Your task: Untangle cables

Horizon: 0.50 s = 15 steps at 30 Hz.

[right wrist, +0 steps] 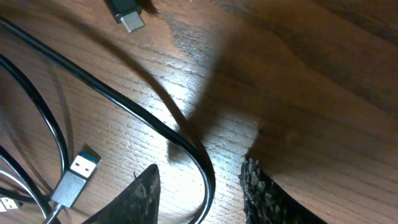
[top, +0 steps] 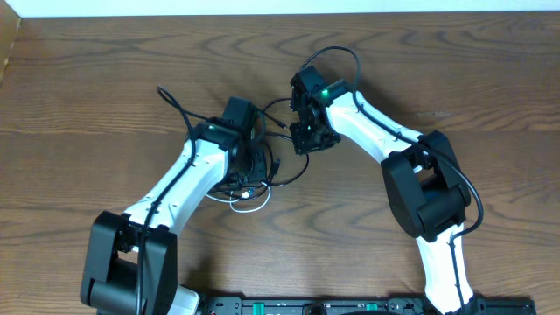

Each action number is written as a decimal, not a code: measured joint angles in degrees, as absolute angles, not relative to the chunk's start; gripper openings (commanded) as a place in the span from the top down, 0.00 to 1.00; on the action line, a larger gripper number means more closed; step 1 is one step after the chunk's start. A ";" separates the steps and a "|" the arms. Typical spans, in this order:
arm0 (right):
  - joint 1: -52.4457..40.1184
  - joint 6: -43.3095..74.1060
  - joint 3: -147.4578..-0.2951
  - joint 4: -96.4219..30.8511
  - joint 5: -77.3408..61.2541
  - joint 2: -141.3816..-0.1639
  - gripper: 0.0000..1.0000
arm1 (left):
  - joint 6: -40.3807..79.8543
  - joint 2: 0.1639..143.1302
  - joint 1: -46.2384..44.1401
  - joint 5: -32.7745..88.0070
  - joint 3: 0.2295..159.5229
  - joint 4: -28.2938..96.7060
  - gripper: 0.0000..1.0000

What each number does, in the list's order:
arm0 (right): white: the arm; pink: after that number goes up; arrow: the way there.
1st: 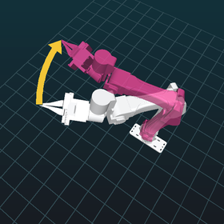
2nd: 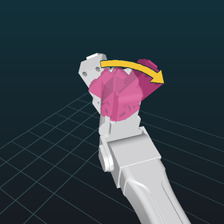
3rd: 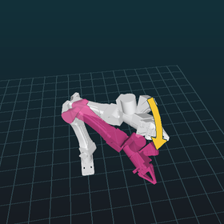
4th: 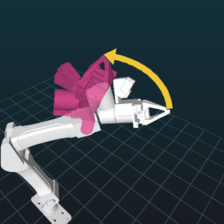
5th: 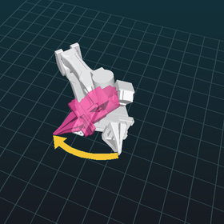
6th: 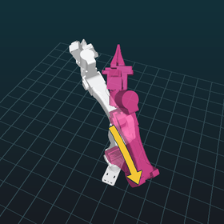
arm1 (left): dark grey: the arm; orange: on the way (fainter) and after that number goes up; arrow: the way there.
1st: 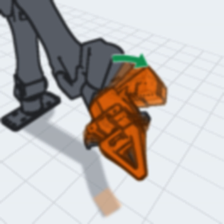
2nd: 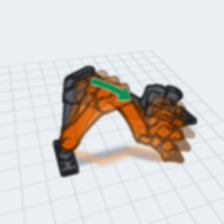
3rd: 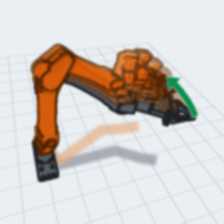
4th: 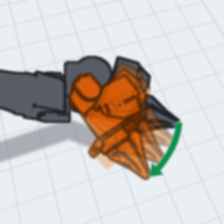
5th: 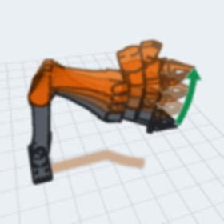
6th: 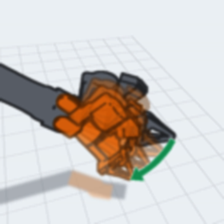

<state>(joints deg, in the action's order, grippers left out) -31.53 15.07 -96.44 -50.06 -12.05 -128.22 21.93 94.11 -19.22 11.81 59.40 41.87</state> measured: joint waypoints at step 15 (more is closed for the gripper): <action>-31.53 15.94 -96.42 -49.95 -11.92 -128.22 0.61 | 14.28 94.59 -19.33 16.47 52.45 33.43 0.71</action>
<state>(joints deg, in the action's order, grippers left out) -31.53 15.94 -96.42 -49.95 -11.92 -128.22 14.28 94.59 -19.33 16.47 52.45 33.43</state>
